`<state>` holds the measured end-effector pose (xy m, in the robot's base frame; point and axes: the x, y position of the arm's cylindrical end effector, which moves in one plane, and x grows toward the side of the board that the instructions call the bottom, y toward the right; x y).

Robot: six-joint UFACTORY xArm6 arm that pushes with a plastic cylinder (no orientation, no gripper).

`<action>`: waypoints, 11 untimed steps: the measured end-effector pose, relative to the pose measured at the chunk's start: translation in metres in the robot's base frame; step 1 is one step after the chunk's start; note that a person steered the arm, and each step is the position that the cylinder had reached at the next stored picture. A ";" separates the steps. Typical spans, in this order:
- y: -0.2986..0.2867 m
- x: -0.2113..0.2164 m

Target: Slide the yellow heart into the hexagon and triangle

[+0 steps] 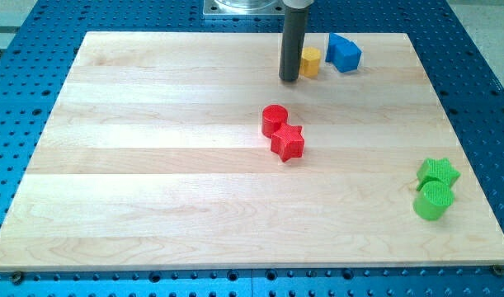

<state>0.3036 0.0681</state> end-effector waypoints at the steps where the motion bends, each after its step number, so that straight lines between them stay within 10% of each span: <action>1: 0.044 -0.006; 3: -0.067 -0.013; 11: 0.042 -0.083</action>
